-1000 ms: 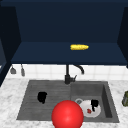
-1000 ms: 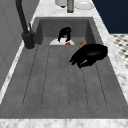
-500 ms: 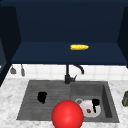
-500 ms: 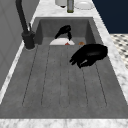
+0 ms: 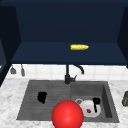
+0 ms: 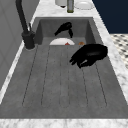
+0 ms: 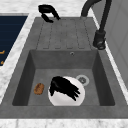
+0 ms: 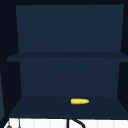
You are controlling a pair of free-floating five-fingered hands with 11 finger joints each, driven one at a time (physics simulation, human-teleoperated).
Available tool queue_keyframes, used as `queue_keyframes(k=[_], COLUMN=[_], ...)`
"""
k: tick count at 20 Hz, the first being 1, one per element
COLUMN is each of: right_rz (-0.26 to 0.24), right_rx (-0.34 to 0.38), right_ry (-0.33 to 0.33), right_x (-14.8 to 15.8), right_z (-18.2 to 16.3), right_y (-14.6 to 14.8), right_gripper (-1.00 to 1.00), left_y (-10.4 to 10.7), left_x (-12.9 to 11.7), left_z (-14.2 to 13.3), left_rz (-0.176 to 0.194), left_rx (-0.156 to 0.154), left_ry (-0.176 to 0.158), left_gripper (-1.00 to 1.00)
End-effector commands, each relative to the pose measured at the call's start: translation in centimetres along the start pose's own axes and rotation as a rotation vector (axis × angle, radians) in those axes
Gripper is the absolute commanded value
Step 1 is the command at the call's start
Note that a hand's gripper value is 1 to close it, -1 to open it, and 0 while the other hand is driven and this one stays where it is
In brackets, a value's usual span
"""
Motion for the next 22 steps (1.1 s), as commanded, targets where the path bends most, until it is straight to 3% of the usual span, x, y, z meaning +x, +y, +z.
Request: queue_keyframes(k=[1,7,15,22], right_rz=[0.006,0.007,0.008,0.007], right_rx=[0.000,0.013,0.020,0.022], right_ry=[-0.029,-0.034,-0.051,-0.096], right_x=[-0.8,-1.6,-3.2,-5.3], right_z=[0.2,1.2,5.4,7.3], right_y=[-0.8,-2.6,-4.9,-7.6], right_gripper=[-1.00,-1.00,-1.00,-1.00], left_y=[0.0,0.0,0.0,0.0], left_x=[0.0,0.0,0.0,0.0], left_z=[0.0,0.0,0.0,0.0], left_rz=[0.000,0.000,0.000,0.000], left_rx=[0.000,0.000,0.000,0.000], left_ry=[0.000,0.000,0.000,0.000], left_gripper=[0.00,0.00,0.00,0.00])
